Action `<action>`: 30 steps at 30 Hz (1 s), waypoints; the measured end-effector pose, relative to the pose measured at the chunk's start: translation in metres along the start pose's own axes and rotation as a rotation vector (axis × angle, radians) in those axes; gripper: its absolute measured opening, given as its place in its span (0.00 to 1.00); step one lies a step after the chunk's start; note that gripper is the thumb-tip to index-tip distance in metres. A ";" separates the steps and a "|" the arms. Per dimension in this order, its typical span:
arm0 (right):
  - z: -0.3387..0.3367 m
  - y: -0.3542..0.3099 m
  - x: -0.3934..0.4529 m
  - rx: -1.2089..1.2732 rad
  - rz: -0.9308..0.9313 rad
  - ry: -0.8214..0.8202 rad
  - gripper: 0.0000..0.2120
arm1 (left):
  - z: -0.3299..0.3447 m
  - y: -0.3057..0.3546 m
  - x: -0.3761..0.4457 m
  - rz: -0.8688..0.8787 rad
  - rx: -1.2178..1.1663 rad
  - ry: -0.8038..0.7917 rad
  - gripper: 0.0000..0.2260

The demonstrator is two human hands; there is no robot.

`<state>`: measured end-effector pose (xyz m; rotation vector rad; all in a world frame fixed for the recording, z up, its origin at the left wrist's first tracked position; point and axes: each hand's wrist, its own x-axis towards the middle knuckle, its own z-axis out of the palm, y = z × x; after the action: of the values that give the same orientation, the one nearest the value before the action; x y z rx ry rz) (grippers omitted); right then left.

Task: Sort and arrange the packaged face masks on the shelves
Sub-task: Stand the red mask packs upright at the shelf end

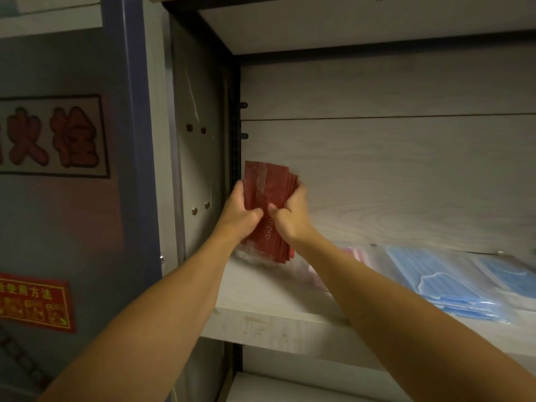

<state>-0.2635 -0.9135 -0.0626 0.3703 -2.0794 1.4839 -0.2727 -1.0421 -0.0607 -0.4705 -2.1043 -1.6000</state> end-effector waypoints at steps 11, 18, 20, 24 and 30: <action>0.005 0.006 0.005 0.264 0.133 -0.141 0.36 | 0.004 -0.018 0.007 -0.037 -0.124 0.116 0.17; 0.002 0.021 0.006 0.293 0.246 -0.187 0.21 | 0.007 -0.032 0.016 -0.234 -0.229 -0.016 0.29; 0.001 0.022 0.008 0.268 0.245 -0.134 0.18 | 0.009 -0.032 0.016 -0.214 -0.221 -0.025 0.24; -0.003 0.018 0.012 0.285 0.192 -0.077 0.17 | 0.011 -0.025 0.014 -0.106 -0.160 0.002 0.25; -0.002 0.017 0.011 0.321 0.244 -0.220 0.26 | 0.009 -0.021 0.011 -0.081 -0.236 0.056 0.22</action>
<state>-0.2802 -0.9046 -0.0688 0.4300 -2.1116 2.0134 -0.2941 -1.0394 -0.0734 -0.4162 -1.9252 -1.8964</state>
